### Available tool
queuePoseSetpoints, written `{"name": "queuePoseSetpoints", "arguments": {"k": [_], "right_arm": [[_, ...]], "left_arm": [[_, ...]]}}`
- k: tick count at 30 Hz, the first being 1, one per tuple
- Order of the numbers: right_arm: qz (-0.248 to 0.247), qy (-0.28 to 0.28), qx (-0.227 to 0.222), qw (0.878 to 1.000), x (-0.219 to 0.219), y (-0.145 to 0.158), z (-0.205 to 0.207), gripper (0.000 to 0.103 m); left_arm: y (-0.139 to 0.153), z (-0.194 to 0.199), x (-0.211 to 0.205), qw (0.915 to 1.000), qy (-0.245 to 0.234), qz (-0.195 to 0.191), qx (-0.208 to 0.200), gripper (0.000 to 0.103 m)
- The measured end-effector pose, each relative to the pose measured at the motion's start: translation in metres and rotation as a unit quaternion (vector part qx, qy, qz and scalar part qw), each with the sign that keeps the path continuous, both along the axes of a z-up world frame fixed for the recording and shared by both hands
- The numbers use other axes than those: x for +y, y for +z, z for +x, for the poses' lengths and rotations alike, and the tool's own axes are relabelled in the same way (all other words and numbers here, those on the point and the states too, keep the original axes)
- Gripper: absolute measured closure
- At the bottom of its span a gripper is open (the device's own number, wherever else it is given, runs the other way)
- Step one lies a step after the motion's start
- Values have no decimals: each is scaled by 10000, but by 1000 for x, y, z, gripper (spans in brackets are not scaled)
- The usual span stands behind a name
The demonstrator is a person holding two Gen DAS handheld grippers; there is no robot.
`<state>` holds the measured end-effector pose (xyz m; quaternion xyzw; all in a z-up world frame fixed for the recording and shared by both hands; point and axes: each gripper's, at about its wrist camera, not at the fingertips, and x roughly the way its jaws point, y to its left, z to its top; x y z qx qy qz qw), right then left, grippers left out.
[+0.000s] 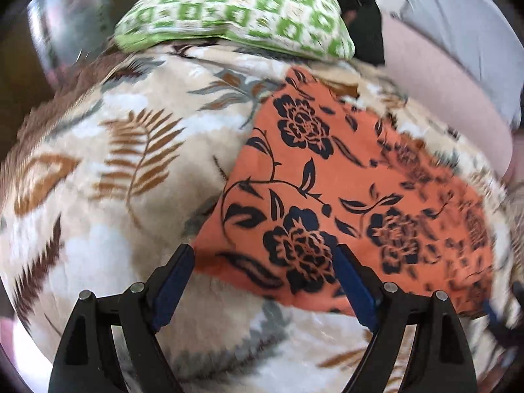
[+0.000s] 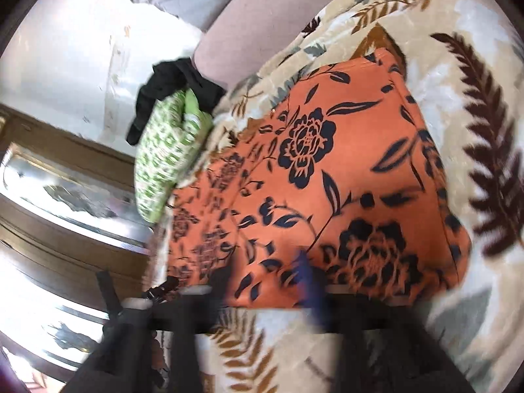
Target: Fold small clothes
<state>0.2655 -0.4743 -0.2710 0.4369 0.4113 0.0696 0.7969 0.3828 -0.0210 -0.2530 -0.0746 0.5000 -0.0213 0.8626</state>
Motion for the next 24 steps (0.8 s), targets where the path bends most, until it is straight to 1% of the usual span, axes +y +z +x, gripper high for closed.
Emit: {"name": "queuePoseSetpoints", "arguments": {"k": [1, 2, 3, 5, 9, 12, 14, 15, 17, 18, 19, 20, 21, 24], "right_arm": [[93, -171, -107, 9998, 0, 4, -11, 13], [205, -233, -219, 9993, 1, 7, -16, 13], [351, -233, -289, 9987, 2, 7, -21, 13], [540, -263, -255, 9979, 3, 6, -25, 13], [904, -456, -107, 9948, 1, -7, -38, 13], [1284, -633, -20, 9897, -3, -21, -46, 13], [1360, -653, 37, 9886, -3, -31, -41, 14], [1438, -715, 63, 9870, -4, -37, -40, 14], [1623, -881, 142, 9827, -7, -49, -40, 15], [1725, -984, 193, 9799, -9, -56, -40, 16], [1729, -1081, 227, 9787, -11, -61, -39, 23], [1697, -1134, 247, 9786, -13, -63, -38, 26], [1684, -1171, 230, 9785, -14, -65, -38, 27], [1636, -1320, 58, 9776, -16, -66, -38, 30]], "left_arm": [[0, -6, 4, 9998, 53, -211, 37, 16], [-3, -11, 7, 9989, 107, -430, 120, 16], [-7, -13, 10, 9981, 132, -564, 191, 16], [-15, -21, 13, 9956, 121, -853, 361, 16], [-22, -30, 14, 9915, 67, -1215, 461, 16], [-28, -24, 15, 9886, 23, -1433, 453, 17], [-34, -19, 17, 9870, 22, -1535, 470, 17], [-37, -16, 18, 9851, 19, -1645, 503, 17], [-43, -11, 19, 9789, 48, -1959, 577, 23], [-44, -9, 19, 9768, 40, -2060, 590, 32], [-45, -8, 18, 9747, 6, -2155, 599, 44], [-47, -6, 16, 9723, -31, -2255, 618, 50], [-50, -3, 15, 9698, -17, -2352, 644, 54], [-52, 2, 13, 9663, 95, -2507, 583, 54]]}}
